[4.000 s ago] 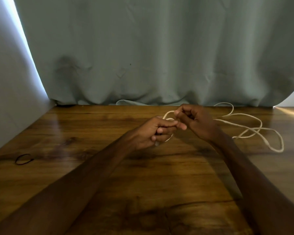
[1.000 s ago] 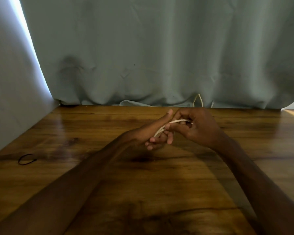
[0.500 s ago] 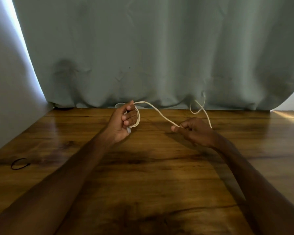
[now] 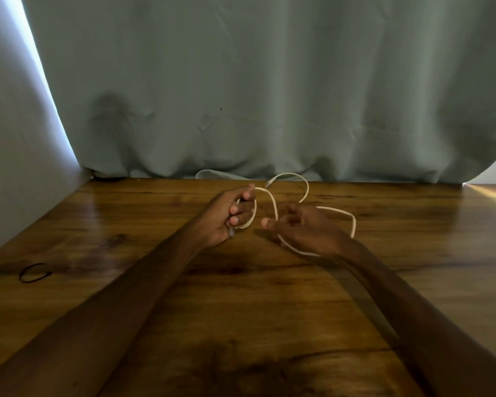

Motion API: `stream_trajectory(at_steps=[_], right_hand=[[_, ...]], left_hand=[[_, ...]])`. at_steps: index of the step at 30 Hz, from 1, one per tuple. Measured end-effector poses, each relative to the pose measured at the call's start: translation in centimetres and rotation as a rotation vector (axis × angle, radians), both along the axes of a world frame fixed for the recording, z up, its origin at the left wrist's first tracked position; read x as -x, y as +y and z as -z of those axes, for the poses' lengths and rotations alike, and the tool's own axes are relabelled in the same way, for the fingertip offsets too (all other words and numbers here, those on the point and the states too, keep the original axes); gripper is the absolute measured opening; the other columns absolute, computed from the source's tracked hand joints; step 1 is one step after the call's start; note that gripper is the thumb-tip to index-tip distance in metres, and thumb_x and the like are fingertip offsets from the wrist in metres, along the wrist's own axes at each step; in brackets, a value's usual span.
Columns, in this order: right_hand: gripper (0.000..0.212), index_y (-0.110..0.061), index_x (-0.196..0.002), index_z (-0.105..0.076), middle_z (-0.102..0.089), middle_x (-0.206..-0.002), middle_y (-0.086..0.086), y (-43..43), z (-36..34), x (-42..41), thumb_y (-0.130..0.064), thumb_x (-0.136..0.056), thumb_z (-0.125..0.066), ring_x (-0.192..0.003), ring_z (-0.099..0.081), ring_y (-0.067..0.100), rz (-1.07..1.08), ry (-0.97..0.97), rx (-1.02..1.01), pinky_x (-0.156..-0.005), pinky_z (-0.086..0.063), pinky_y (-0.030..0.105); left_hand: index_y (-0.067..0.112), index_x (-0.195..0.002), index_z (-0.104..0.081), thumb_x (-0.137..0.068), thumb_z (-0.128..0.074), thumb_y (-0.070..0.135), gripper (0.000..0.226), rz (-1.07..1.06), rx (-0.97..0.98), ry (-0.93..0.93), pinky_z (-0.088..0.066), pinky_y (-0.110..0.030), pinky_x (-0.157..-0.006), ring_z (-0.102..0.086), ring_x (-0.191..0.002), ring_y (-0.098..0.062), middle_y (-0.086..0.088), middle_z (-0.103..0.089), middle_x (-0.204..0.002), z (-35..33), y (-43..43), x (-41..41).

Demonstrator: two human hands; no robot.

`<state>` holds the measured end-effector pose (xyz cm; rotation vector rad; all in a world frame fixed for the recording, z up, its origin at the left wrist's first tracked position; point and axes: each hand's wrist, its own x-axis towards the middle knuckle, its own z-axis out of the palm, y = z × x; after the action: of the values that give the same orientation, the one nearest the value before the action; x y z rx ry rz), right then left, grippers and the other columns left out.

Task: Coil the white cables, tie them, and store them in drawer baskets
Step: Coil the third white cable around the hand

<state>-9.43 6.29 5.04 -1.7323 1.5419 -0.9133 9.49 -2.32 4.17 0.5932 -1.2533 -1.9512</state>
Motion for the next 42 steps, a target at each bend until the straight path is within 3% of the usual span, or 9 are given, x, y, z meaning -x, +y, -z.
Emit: stream_trajectory(at_steps=[3,9,14,21,25,29,34,38,42], right_hand=[[0.031,-0.017,-0.124,-0.066,-0.077,-0.101,-0.003,-0.4,-0.2,0.5,-0.032,-0.097,-0.069,-0.085,-0.073,0.006,0.028,-0.157,0.093,-0.075,-0.059,0.024],[0.028,-0.009,-0.095,-0.073,-0.052,-0.059,-0.003,-1.2,-0.3,1.0,-0.02,-0.108,-0.05,-0.049,-0.046,0.008,0.126,-0.347,0.277,-0.04,-0.041,0.022],[0.03,-0.021,-0.089,-0.072,-0.057,-0.062,-0.007,-0.9,0.2,1.2,-0.022,-0.108,-0.05,-0.051,-0.05,0.003,0.098,-0.17,0.442,-0.043,-0.041,0.019],[0.041,-0.034,-0.093,-0.063,-0.064,-0.06,-0.025,-0.3,1.7,-1.0,0.001,-0.103,-0.045,-0.049,-0.058,-0.006,-0.099,0.023,0.332,-0.049,-0.037,0.009],[0.034,-0.027,-0.089,-0.074,-0.063,-0.056,-0.015,-0.5,2.0,-1.8,-0.017,-0.108,-0.047,-0.048,-0.055,0.003,-0.147,0.192,0.298,-0.052,-0.038,0.025],[0.032,-0.019,-0.092,-0.078,-0.071,-0.072,-0.003,0.1,1.4,-2.3,-0.019,-0.106,-0.05,-0.063,-0.063,0.015,-0.215,0.287,0.323,-0.065,-0.049,0.035],[0.032,-0.014,-0.083,-0.078,-0.057,-0.053,-0.03,0.7,-0.5,-1.2,-0.011,-0.104,-0.054,-0.054,-0.056,-0.001,-0.277,0.369,0.321,-0.053,-0.034,0.015],[0.029,-0.027,-0.076,-0.075,-0.067,-0.063,-0.008,0.5,-0.6,-0.6,-0.017,-0.096,-0.058,-0.055,-0.057,0.012,-0.338,0.406,0.365,-0.056,-0.042,0.03],[0.022,-0.033,-0.077,-0.074,-0.066,-0.063,-0.006,0.6,-1.0,0.1,-0.025,-0.092,-0.059,-0.057,-0.058,0.009,-0.321,0.473,0.368,-0.058,-0.047,0.034]], left_hand=[[0.019,-0.07,-0.047,-0.109,-0.041,0.031,0.042,0.127,0.04,-0.047,-0.006,-0.024,-0.051,-0.027,-0.028,-0.004,0.009,-0.031,-0.039,-0.4,0.8,0.2],[0.015,-0.069,-0.043,-0.11,-0.04,0.036,0.046,0.197,0.131,-0.115,-0.016,-0.015,-0.03,-0.026,-0.027,-0.004,0.009,-0.03,-0.038,-1.4,2.5,0.6],[0.006,-0.078,-0.051,-0.111,-0.04,0.031,0.042,0.334,0.228,-0.102,-0.014,-0.017,-0.032,-0.029,-0.028,-0.001,0.01,-0.033,-0.041,-1.7,3.9,2.2],[-0.008,-0.135,-0.057,-0.104,-0.049,0.018,0.041,0.183,0.134,0.074,-0.023,-0.018,-0.044,-0.044,-0.047,-0.002,0.005,-0.05,-0.072,-1.5,2.7,2.7],[-0.002,-0.116,-0.069,-0.1,-0.053,0.01,0.026,0.017,0.088,0.148,-0.05,-0.017,-0.05,-0.064,-0.061,-0.003,-0.004,-0.069,-0.096,-1.6,1.9,2.3],[-0.013,-0.123,-0.049,-0.103,-0.047,0.001,0.024,-0.024,0.164,0.128,-0.06,-0.025,-0.076,-0.065,-0.124,-0.028,-0.019,-0.065,-0.135,-0.6,1.4,2.0],[-0.006,-0.117,-0.044,-0.103,-0.042,-0.01,0.015,-0.119,0.096,0.097,-0.059,-0.029,-0.094,-0.064,-0.125,-0.036,-0.033,-0.058,-0.136,-0.5,0.9,2.0],[-0.009,-0.135,-0.038,-0.102,-0.042,-0.011,0.033,-0.128,0.157,-0.052,-0.058,-0.029,-0.096,-0.067,-0.12,-0.028,-0.027,-0.061,-0.136,-0.3,0.9,2.2],[0.007,-0.122,-0.056,-0.094,-0.061,0.001,0.029,-0.099,0.351,-0.364,-0.056,-0.036,-0.099,-0.069,-0.113,-0.023,-0.012,-0.071,-0.123,0.4,0.9,2.1]])
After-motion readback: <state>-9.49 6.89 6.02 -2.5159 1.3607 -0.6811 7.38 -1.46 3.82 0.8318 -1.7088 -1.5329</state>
